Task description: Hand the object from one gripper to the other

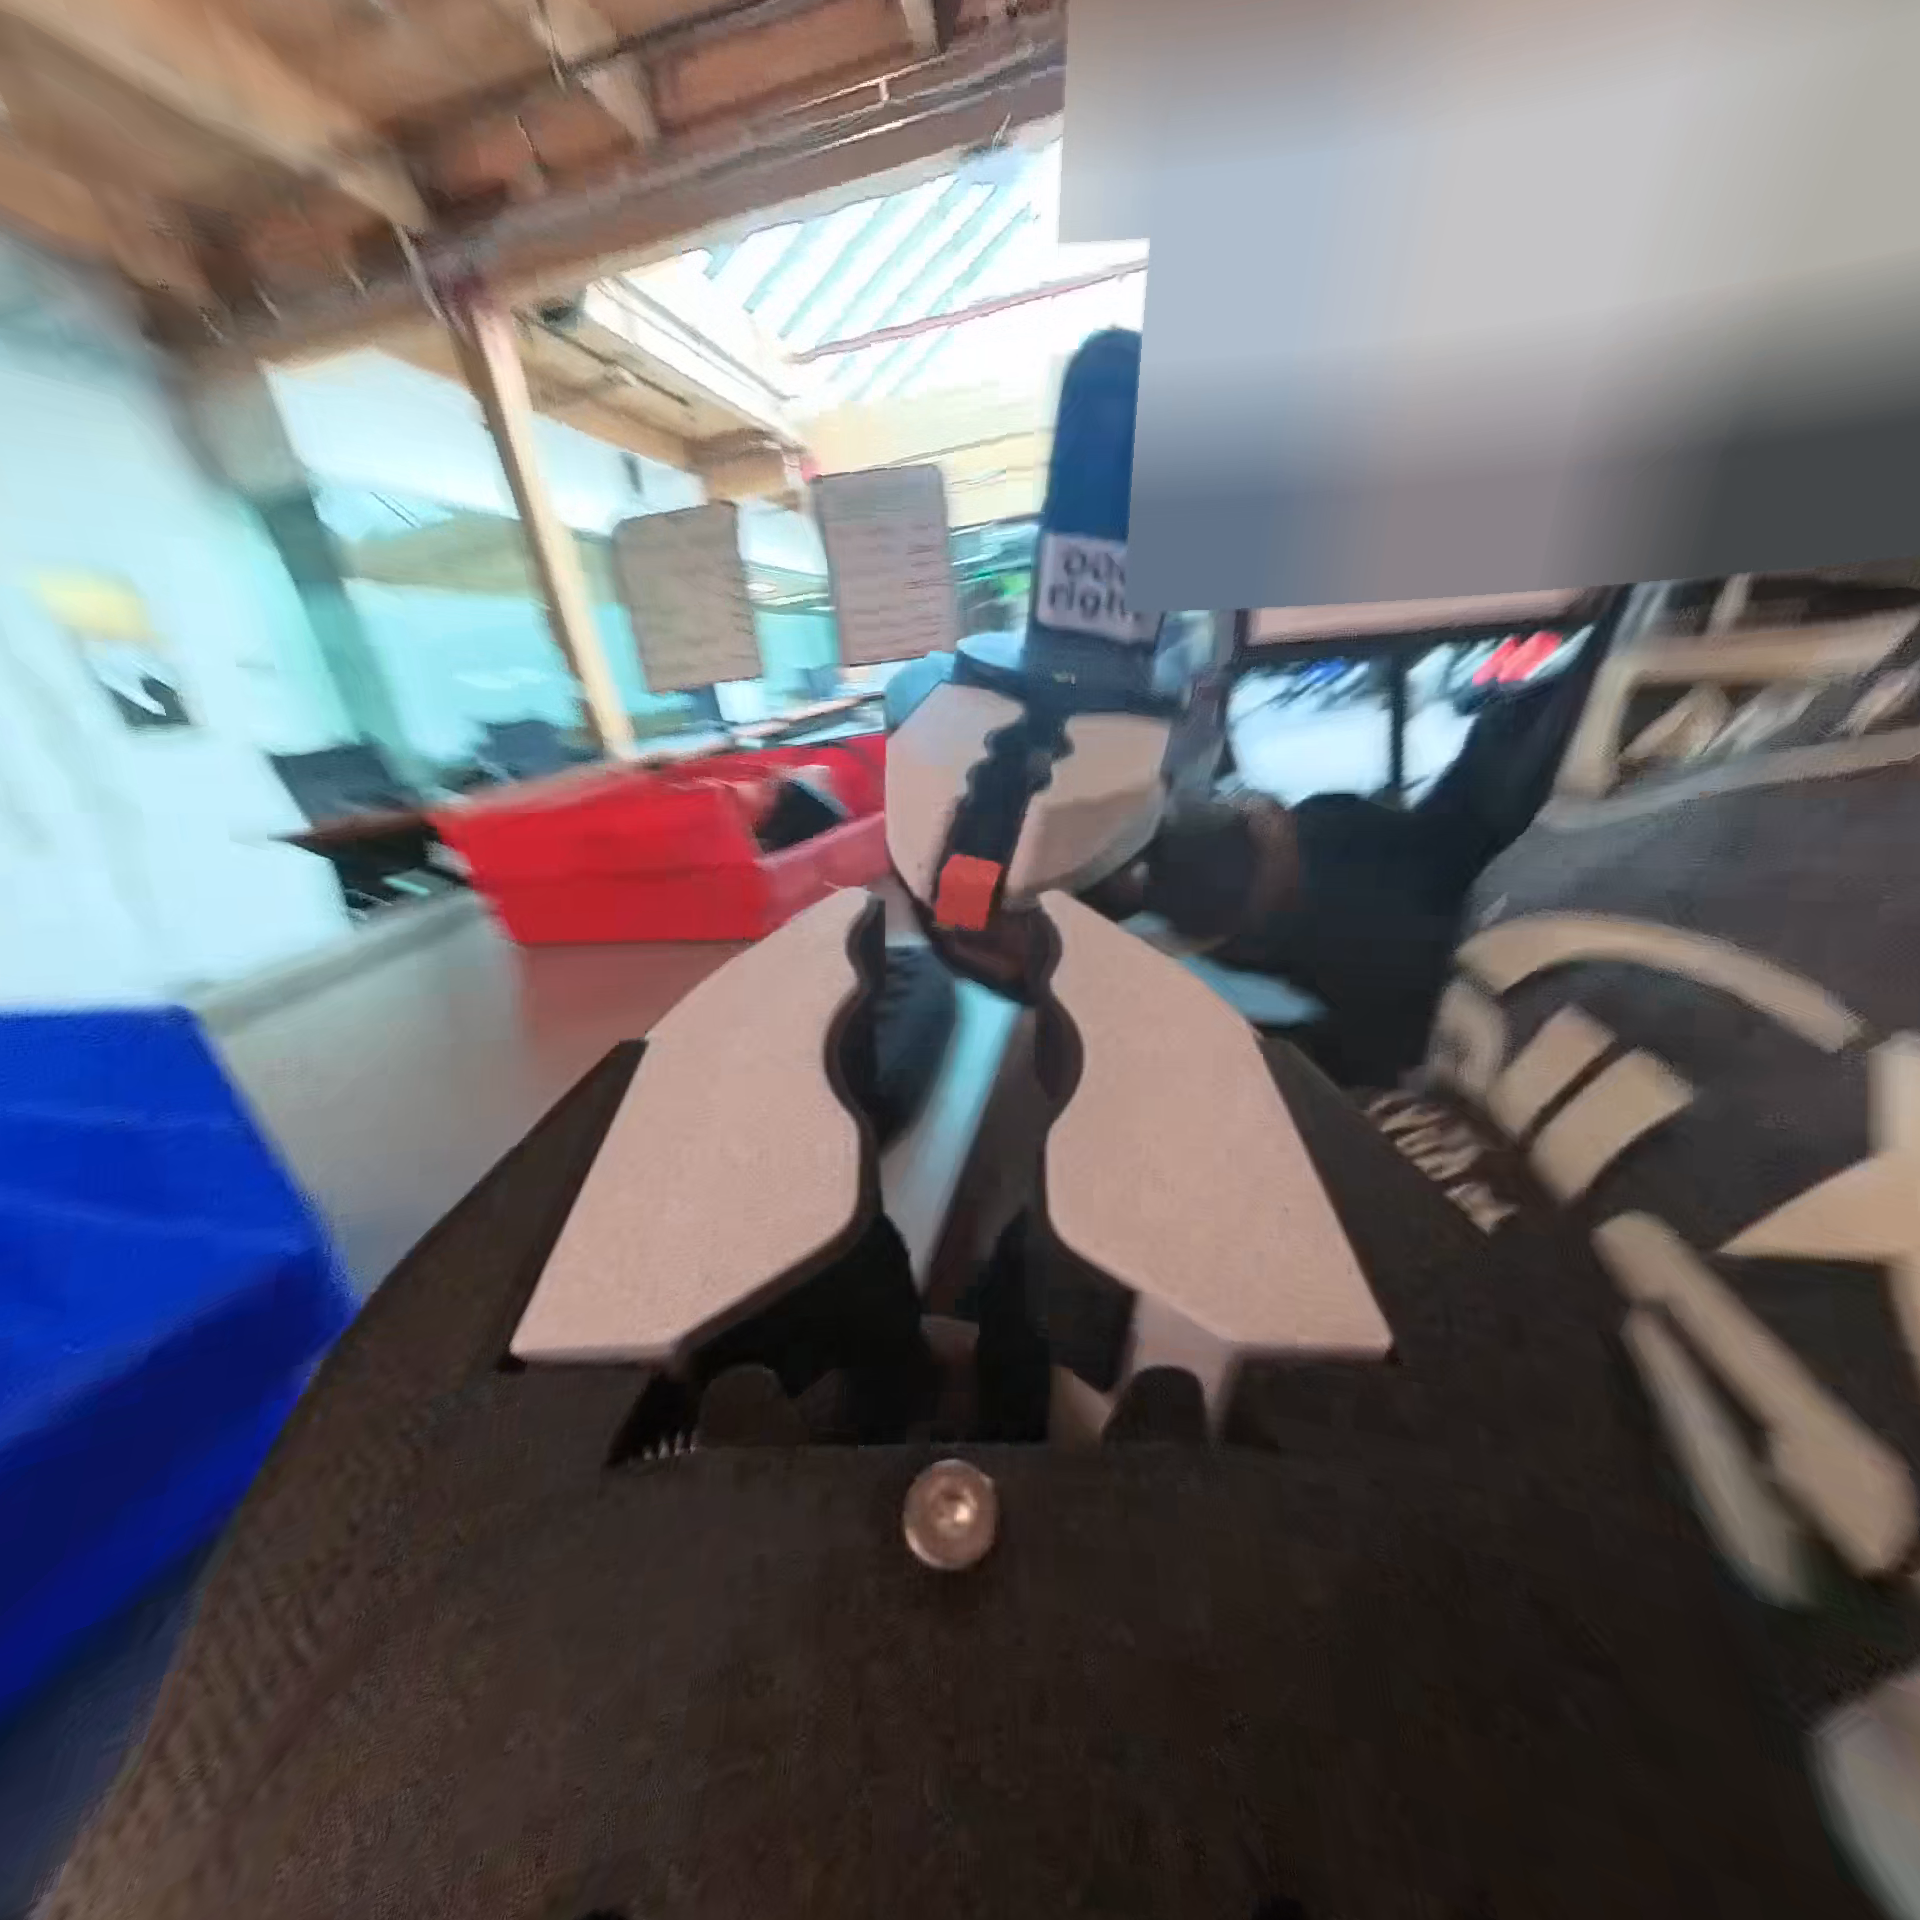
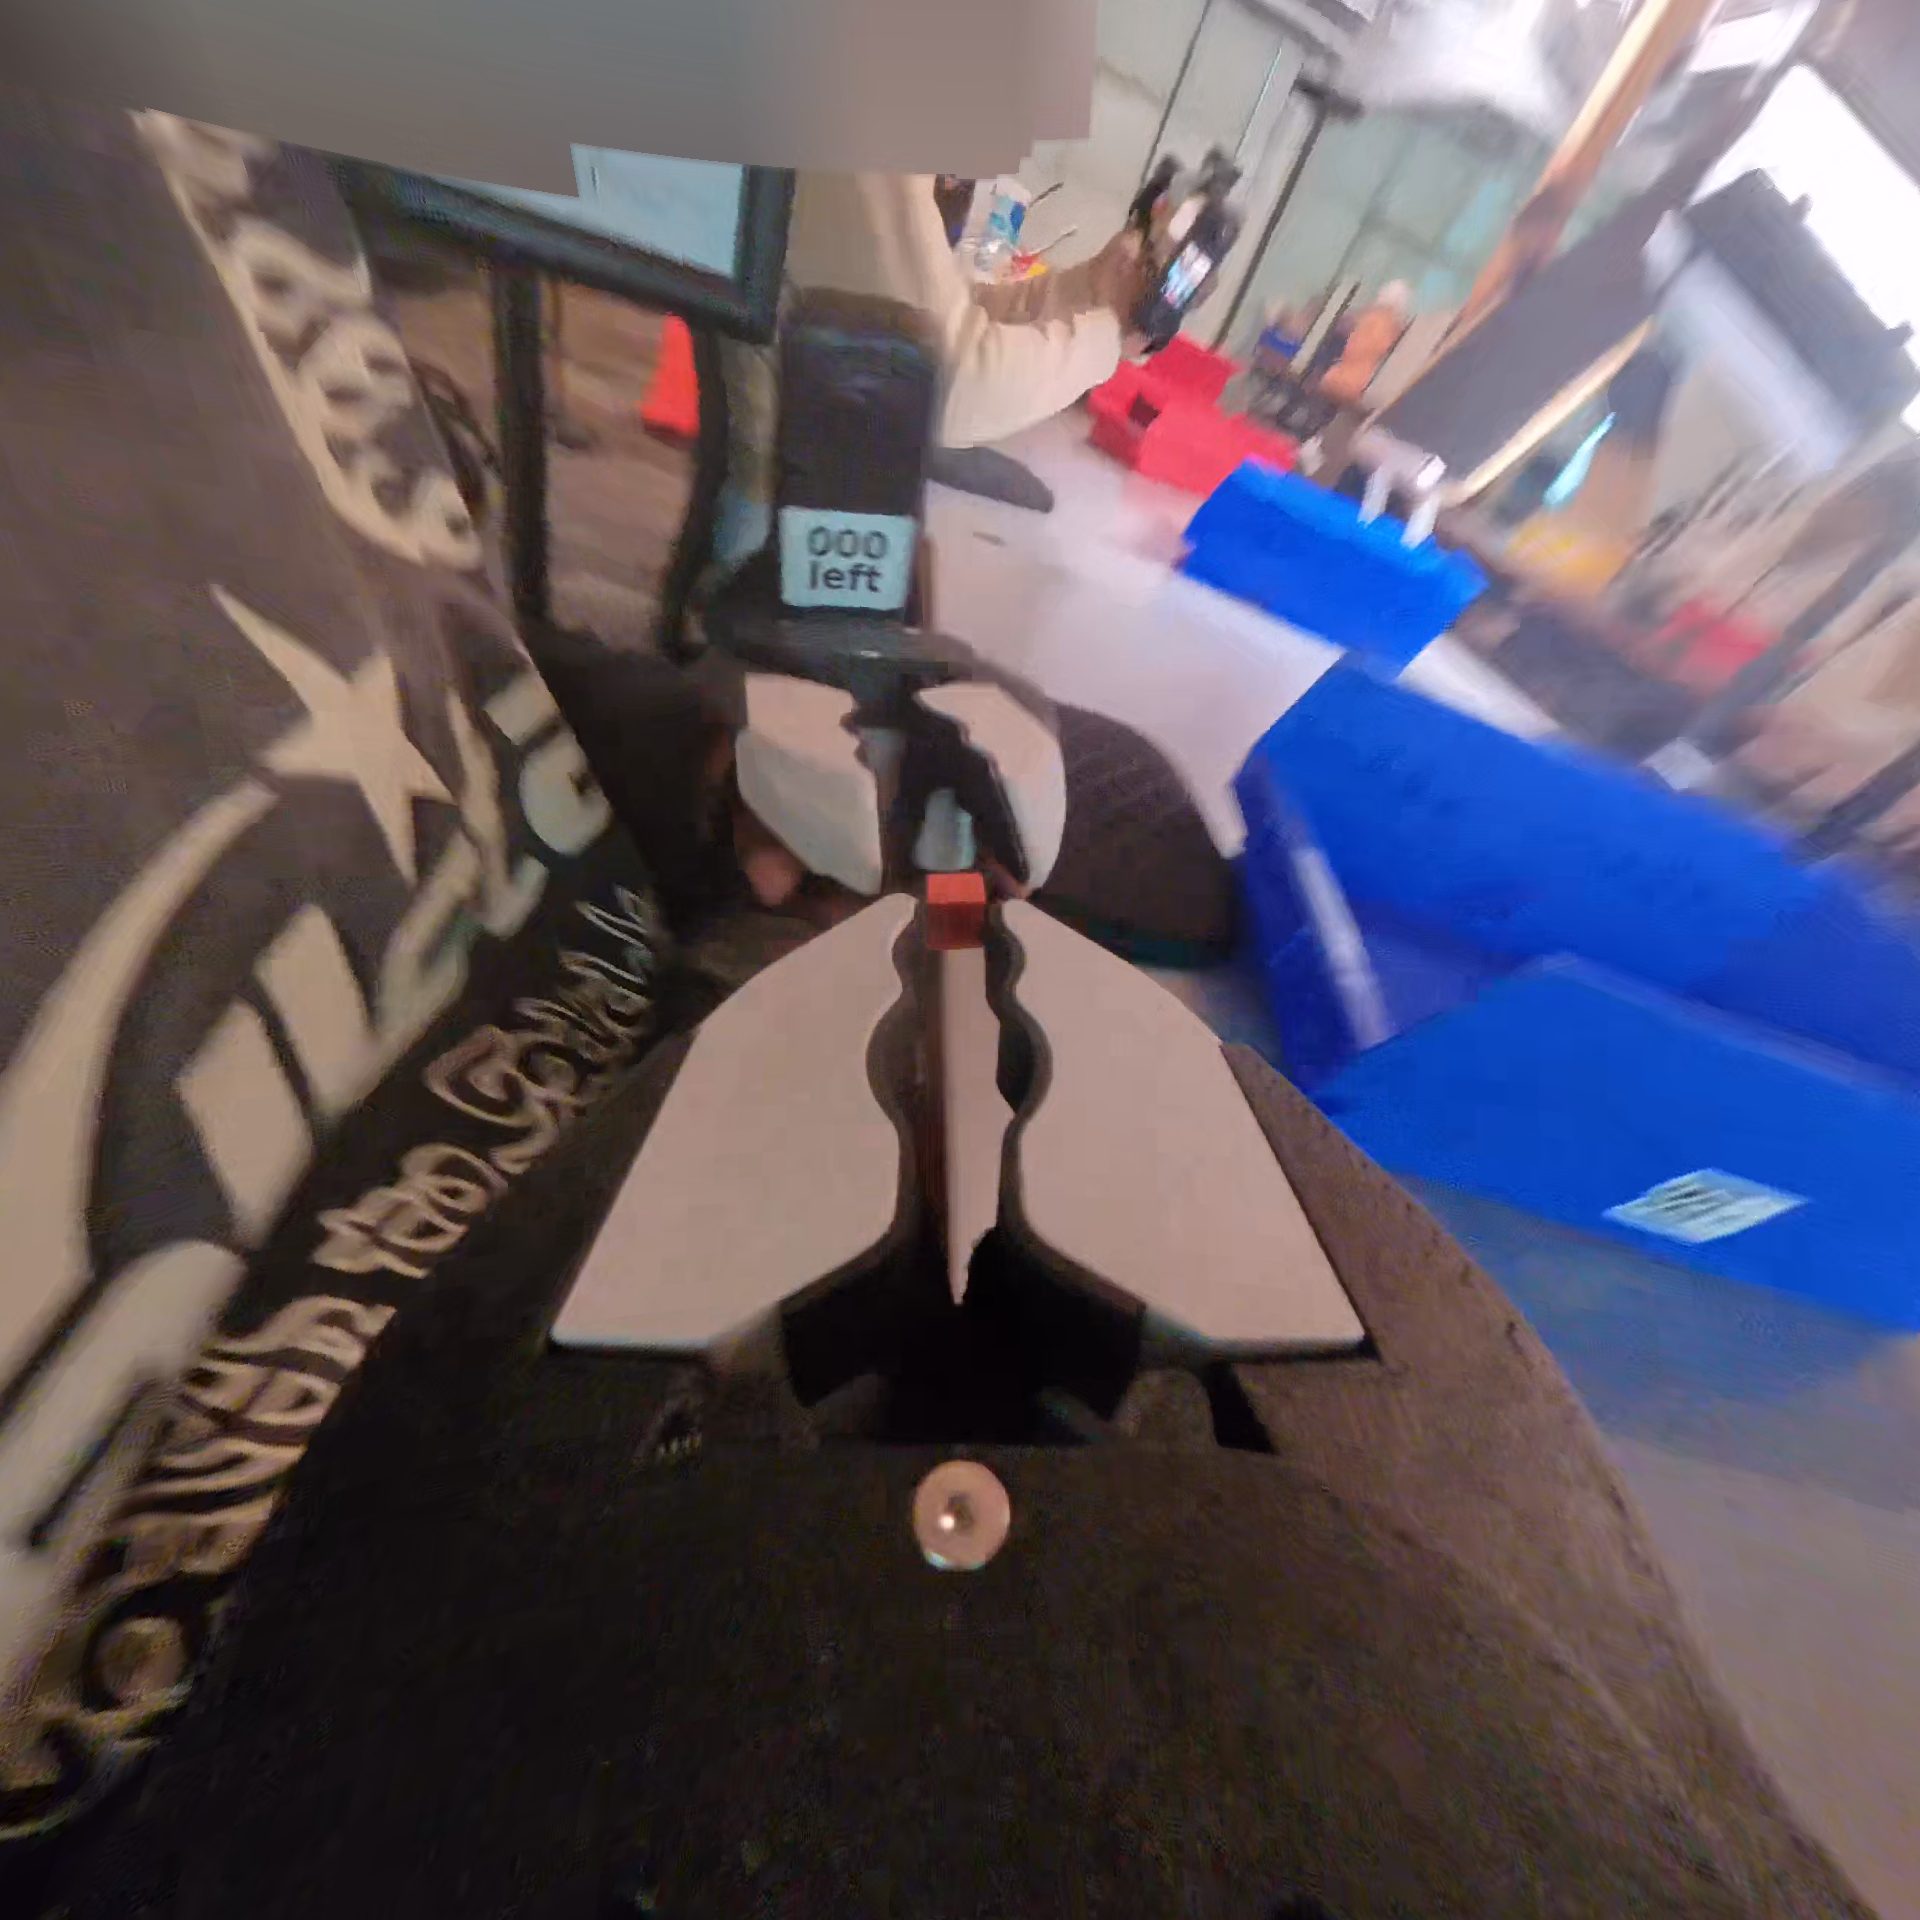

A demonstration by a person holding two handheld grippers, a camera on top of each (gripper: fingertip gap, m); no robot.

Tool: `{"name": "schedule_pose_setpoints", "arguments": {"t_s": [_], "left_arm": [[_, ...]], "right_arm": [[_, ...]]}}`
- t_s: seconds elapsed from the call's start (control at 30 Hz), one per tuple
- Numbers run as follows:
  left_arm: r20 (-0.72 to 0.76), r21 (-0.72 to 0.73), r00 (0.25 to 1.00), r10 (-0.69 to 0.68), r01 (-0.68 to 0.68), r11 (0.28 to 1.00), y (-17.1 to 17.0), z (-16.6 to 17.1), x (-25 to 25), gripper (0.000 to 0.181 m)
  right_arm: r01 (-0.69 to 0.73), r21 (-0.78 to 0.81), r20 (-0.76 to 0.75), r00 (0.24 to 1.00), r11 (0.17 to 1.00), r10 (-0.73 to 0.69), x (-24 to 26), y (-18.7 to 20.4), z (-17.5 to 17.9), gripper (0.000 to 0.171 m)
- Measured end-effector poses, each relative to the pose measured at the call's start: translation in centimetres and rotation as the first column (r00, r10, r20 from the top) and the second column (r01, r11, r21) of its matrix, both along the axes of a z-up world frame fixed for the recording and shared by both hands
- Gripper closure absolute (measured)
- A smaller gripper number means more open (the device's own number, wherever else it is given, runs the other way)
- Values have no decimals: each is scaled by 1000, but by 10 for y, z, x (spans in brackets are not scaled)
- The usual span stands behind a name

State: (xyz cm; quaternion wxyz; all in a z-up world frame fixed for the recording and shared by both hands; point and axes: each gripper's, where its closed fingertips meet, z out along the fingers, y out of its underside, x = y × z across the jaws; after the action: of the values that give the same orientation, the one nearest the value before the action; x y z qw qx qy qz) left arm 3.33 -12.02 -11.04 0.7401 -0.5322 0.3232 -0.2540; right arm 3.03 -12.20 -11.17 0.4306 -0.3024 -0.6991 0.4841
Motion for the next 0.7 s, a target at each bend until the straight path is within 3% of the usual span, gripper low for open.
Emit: {"name": "schedule_pose_setpoints", "arguments": {"t_s": [0.07,0.13,0.27,0.37,0.5,0.6,0.7], "left_arm": [[-162,200,973,162,-129,971,0,1,0,157],[-258,357,929,266,-164,920,-3,0,5,156],[-372,430,870,322,-146,891,-2,-11,16,160],[-391,439,852,347,-159,884,0,-14,14,171],[-362,373,878,314,-172,912,1,-12,12,171],[-244,166,954,174,-136,977,2,-10,10,171],[-56,-128,997,-61,54,990,-2,-14,12,171]], "right_arm": [[-22,-250,164,984,968,65,1,-2,-5,160],[-39,-470,276,942,882,189,4,-8,-8,161],[-38,-671,310,893,741,327,7,-11,-6,161],[-19,-672,349,873,740,340,8,-11,-13,161],[-41,-658,316,891,752,325,6,-10,-10,160],[-71,-503,206,958,861,200,2,-1,-4,153],[-104,-274,107,985,956,137,7,0,0,153]]}}
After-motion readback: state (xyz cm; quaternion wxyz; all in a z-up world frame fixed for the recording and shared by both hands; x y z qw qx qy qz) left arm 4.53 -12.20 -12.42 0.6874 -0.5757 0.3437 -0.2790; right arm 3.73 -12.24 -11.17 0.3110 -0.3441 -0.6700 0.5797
